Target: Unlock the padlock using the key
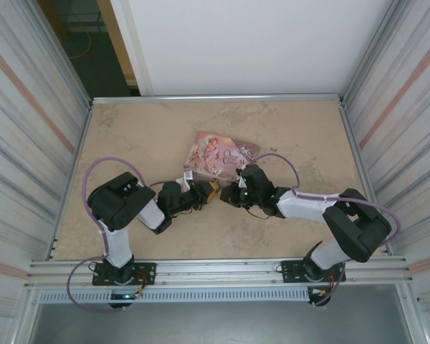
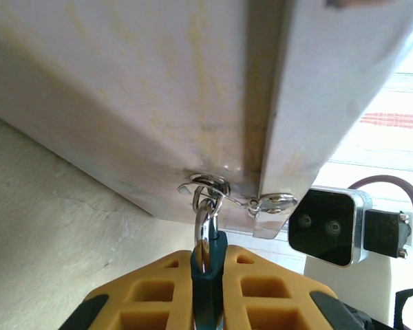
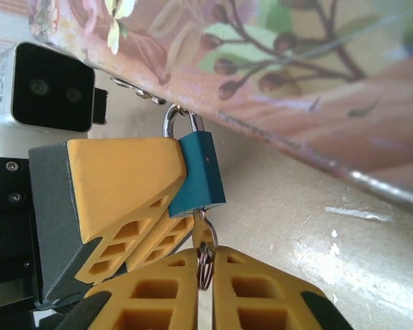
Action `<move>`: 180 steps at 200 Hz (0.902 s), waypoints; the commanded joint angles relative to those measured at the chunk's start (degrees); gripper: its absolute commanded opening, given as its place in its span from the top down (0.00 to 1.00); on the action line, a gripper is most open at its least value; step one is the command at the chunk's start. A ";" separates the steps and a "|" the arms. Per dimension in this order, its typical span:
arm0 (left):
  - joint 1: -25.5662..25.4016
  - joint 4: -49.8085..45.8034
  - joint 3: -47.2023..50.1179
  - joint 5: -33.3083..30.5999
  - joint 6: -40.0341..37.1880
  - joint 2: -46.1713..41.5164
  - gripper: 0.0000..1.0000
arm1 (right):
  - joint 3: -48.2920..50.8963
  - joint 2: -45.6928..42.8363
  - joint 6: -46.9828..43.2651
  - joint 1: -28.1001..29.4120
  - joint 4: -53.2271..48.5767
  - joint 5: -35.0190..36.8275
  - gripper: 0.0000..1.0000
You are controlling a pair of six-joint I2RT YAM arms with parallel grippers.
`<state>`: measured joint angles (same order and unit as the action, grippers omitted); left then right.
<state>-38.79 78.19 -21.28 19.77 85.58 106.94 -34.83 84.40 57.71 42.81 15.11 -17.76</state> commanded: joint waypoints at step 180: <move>0.03 -41.99 -3.83 -5.13 -2.17 -25.02 1.00 | 1.43 -30.49 -40.41 0.71 -11.16 8.46 0.22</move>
<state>-38.76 41.65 -22.55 15.77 84.88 85.86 -35.35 56.75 25.43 43.18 1.26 -9.63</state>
